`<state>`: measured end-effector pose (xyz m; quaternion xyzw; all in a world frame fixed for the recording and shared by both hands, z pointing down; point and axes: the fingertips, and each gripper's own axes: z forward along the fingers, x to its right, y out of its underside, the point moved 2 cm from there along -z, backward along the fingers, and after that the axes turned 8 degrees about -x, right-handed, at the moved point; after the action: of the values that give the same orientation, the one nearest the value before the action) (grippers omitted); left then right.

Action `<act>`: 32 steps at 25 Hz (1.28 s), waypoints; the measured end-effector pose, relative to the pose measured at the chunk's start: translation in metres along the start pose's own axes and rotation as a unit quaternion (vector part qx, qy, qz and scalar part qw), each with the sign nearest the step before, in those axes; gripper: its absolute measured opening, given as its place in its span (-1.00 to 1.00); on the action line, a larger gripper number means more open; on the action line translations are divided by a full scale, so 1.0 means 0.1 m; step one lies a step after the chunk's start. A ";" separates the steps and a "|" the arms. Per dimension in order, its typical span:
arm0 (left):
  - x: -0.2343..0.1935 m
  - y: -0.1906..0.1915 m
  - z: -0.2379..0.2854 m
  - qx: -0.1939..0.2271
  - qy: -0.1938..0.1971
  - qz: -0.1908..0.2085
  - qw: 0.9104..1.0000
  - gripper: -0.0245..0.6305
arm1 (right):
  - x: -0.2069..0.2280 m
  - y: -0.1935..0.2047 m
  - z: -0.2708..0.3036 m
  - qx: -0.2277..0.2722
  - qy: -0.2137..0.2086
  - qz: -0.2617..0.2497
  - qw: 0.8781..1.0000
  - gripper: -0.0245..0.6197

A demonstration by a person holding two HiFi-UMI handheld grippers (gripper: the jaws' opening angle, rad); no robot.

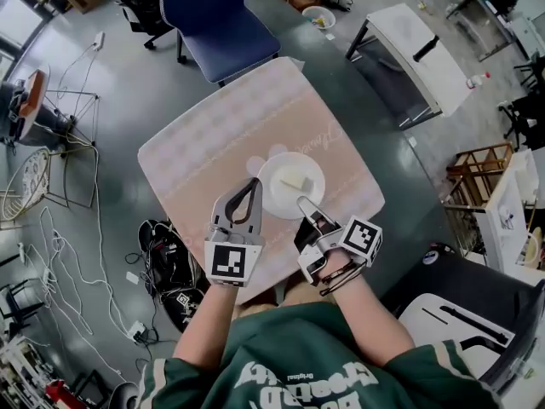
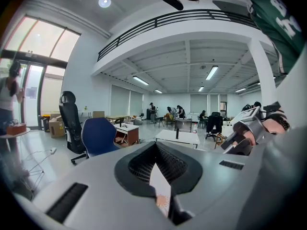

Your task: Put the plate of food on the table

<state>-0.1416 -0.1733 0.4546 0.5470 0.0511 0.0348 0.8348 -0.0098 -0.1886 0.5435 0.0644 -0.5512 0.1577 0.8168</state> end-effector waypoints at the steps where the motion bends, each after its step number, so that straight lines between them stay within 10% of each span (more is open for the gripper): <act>1: -0.03 0.02 0.04 -0.004 -0.003 -0.002 1.000 -0.90 | 0.04 -0.03 0.07 -0.007 0.008 -0.004 1.000 -0.82; 32: -0.62 0.24 1.22 -0.051 -0.068 -0.059 0.995 -0.90 | 0.88 -0.94 1.44 -0.086 0.140 0.023 0.986 -0.82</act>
<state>-0.1884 -0.2819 0.5274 0.5009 0.0249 -0.0491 0.8638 -0.0758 -0.3006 0.6858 -0.0418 -0.4447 0.1356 0.8844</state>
